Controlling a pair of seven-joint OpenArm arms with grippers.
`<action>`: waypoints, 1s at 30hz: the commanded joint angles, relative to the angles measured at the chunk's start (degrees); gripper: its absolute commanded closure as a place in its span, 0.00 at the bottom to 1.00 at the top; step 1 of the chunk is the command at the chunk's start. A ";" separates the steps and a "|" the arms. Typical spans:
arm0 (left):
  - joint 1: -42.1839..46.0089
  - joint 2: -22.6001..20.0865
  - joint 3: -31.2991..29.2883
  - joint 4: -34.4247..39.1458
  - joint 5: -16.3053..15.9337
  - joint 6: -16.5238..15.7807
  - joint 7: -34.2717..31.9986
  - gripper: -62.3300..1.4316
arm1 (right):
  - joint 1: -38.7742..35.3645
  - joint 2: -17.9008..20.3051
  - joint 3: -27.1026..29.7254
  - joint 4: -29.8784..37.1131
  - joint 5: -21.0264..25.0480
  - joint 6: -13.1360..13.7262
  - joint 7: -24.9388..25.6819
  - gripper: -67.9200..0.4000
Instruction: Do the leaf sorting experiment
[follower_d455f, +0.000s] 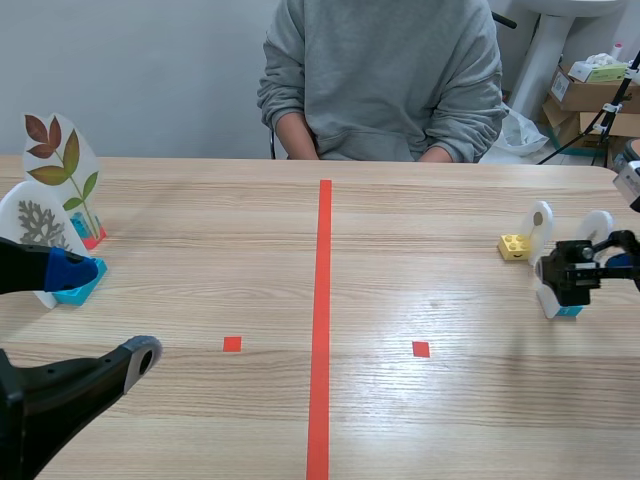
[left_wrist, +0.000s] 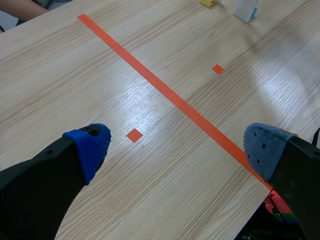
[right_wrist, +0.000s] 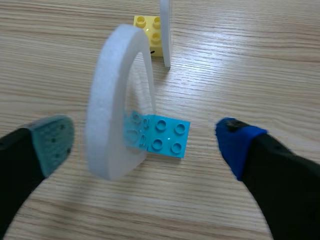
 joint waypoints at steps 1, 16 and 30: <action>-0.17 0.46 -0.22 0.20 -0.44 -0.11 -0.52 0.09 | 1.16 0.96 -0.17 1.22 0.24 0.02 0.44 0.02; -0.17 0.46 -0.22 0.20 -0.44 -0.11 -0.55 0.09 | -21.94 0.76 9.68 20.98 1.38 0.28 -0.74 0.01; -0.17 0.48 -0.22 0.20 -0.44 -0.11 -1.05 0.09 | -46.95 -2.99 28.81 36.92 6.21 20.46 10.10 0.01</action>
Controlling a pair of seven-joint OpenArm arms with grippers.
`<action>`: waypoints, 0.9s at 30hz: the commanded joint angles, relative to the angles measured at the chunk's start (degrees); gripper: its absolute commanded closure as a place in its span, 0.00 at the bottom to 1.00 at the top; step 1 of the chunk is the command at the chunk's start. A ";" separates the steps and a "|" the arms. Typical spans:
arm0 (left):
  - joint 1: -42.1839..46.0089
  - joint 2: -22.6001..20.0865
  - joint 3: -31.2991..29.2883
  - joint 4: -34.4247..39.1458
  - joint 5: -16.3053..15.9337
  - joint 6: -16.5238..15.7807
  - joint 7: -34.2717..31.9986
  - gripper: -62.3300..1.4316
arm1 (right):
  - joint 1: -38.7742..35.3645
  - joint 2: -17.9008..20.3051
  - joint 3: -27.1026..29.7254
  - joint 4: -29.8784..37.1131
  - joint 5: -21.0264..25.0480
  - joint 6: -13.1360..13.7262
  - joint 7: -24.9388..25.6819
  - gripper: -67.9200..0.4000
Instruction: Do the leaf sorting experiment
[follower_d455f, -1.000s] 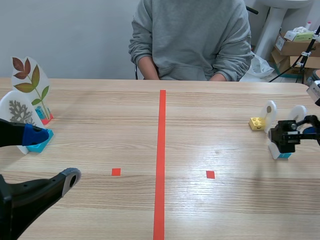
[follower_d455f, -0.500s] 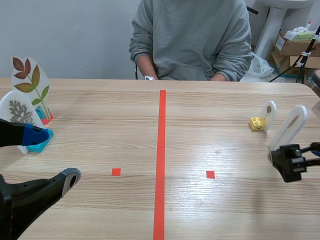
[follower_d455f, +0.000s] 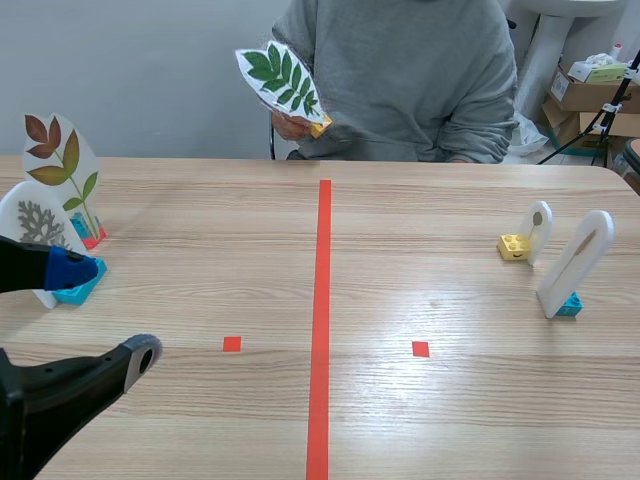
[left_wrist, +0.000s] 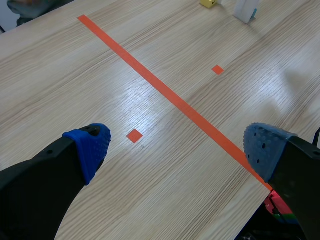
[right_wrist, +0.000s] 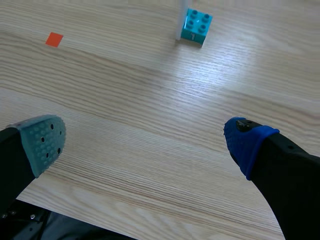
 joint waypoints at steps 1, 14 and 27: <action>-0.17 0.50 -0.22 0.20 -0.44 -0.11 -0.98 0.09 | 0.59 1.05 0.04 3.96 0.63 0.46 0.63 0.01; -0.20 1.44 -0.22 0.17 -0.42 -0.11 -1.95 0.09 | 3.06 1.03 -5.92 23.34 -5.27 0.46 -2.40 0.02; -0.20 1.44 -0.22 0.17 -0.42 -0.11 -2.03 0.09 | 4.31 1.03 -15.72 23.34 -9.01 0.46 -3.82 0.02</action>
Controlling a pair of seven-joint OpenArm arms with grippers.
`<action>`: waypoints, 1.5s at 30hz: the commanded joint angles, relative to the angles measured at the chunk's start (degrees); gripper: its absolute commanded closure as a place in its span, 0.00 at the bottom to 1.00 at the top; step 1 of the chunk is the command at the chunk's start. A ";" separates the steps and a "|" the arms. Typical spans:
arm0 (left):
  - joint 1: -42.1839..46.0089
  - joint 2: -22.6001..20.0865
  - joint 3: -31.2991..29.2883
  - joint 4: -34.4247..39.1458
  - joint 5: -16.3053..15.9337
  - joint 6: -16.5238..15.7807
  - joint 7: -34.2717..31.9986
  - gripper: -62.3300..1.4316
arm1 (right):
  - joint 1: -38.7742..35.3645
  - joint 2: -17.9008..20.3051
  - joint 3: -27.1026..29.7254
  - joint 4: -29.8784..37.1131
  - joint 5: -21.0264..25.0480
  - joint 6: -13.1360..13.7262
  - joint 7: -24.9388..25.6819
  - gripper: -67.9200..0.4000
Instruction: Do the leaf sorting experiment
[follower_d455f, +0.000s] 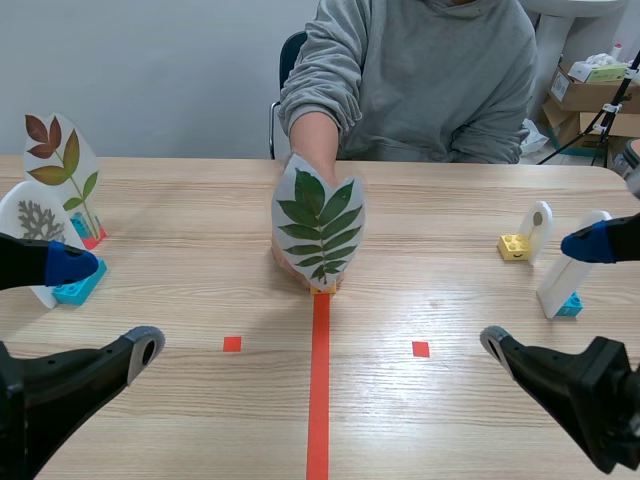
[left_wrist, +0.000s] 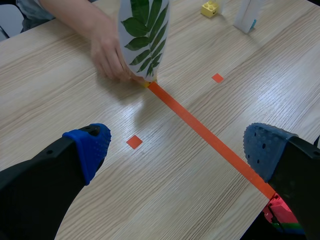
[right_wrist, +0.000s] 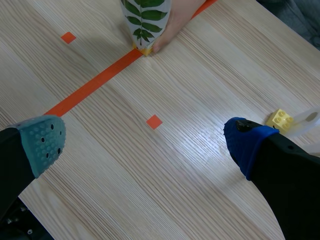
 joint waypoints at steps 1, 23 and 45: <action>-0.20 0.33 -0.22 0.17 -0.42 -0.11 -0.79 0.09 | 0.04 0.76 0.81 -0.13 1.14 0.44 0.37 0.02; -0.17 0.33 -0.22 0.17 -0.39 -0.11 -0.52 0.09 | 0.07 0.74 0.81 -0.13 4.70 0.44 0.35 0.02; -0.17 0.33 -0.22 0.17 0.15 -0.11 -0.52 0.09 | 0.07 0.74 0.81 -0.13 4.70 0.44 0.35 0.02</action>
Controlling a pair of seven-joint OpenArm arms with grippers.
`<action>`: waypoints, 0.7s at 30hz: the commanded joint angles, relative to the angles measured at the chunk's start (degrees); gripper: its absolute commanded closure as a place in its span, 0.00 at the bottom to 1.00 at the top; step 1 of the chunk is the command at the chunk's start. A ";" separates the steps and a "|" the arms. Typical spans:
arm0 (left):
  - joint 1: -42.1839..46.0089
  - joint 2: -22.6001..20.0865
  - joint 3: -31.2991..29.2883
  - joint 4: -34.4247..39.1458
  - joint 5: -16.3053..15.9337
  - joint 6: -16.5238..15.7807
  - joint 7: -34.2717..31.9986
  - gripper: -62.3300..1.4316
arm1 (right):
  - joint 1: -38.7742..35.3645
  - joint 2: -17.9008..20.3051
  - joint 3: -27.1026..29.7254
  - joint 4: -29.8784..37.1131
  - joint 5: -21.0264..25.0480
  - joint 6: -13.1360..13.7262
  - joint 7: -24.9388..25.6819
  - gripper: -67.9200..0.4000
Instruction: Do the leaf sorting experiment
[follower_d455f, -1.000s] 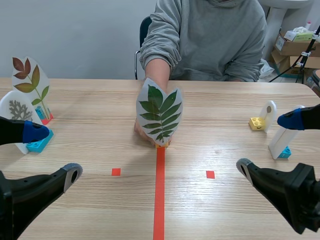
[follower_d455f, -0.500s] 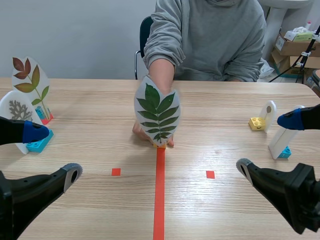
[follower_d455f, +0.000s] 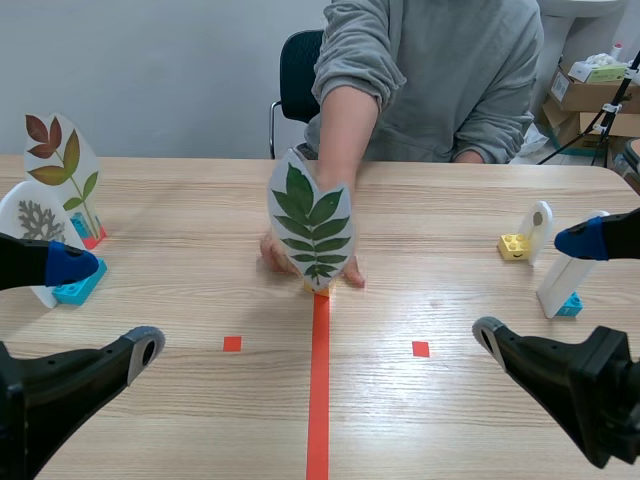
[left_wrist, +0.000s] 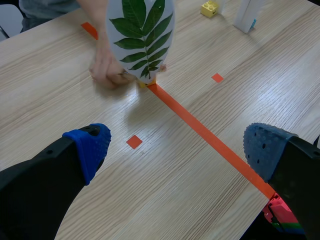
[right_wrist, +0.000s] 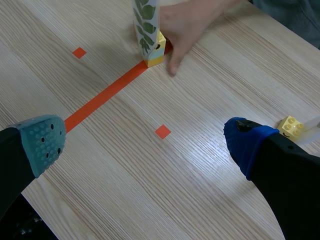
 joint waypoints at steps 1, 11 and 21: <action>-0.17 0.33 -0.22 0.17 0.28 -0.11 -0.57 0.09 | 0.07 0.74 0.76 -0.09 0.61 0.44 0.46 0.02; -0.17 0.33 -0.22 0.17 0.44 -0.11 -0.17 0.09 | 0.07 0.76 0.76 -0.09 0.61 0.44 0.46 0.02; -0.20 1.09 -0.22 0.17 0.87 -0.11 1.33 0.09 | 0.07 0.76 0.76 -0.09 0.61 0.44 0.46 0.02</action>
